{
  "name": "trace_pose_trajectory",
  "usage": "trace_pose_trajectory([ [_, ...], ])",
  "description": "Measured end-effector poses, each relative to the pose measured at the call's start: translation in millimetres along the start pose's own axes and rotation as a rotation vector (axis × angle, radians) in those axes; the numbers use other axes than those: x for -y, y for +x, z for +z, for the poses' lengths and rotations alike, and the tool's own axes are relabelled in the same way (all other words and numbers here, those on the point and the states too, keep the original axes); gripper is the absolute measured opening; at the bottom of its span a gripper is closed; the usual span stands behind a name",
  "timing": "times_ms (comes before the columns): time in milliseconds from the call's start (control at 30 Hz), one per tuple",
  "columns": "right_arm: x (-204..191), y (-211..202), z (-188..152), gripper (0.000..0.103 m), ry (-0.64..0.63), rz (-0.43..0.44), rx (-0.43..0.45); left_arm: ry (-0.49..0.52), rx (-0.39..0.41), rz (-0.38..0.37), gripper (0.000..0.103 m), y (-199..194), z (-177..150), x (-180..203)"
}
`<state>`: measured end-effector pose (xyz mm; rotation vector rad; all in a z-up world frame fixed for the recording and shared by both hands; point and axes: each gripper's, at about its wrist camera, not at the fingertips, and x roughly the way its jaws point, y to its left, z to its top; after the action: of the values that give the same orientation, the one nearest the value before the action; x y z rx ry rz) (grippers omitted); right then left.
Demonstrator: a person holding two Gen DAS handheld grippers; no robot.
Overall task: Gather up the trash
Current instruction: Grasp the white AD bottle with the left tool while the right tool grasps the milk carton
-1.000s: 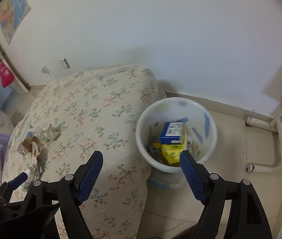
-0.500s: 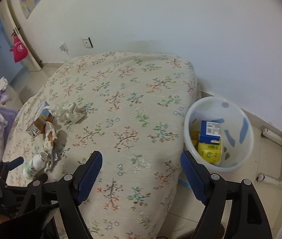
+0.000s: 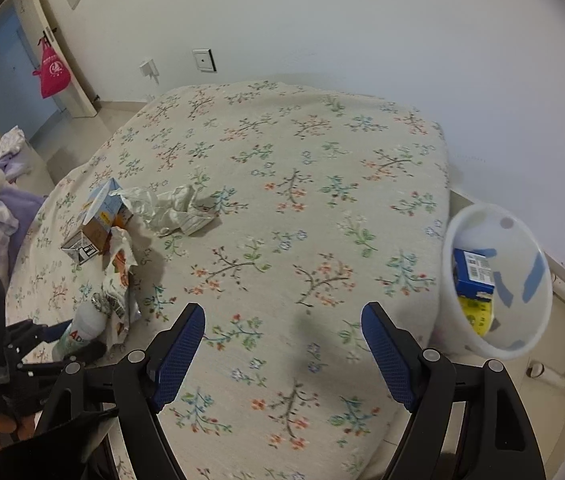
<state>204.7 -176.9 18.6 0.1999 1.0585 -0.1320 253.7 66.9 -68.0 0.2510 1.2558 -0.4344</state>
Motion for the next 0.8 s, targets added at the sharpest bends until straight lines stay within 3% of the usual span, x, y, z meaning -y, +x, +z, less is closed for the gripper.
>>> trace_pose_trajectory([
  [267, -54.7, 22.1, 11.9, 0.082, -0.067, 0.060, 0.015, -0.258, 0.032, -0.057, 0.041, -25.0, -23.9, -47.5],
  [533, -130.9, 37.5, 8.1, 0.082, -0.200, 0.131, 0.046, -0.468, 0.104, -0.020, 0.041, -45.6, -44.8, -92.5],
  [800, -188.5, 51.9, 8.7, 0.082, -0.275, 0.197, 0.103, -0.601, 0.147, 0.002, 0.041, -54.0, -53.9, -110.3],
])
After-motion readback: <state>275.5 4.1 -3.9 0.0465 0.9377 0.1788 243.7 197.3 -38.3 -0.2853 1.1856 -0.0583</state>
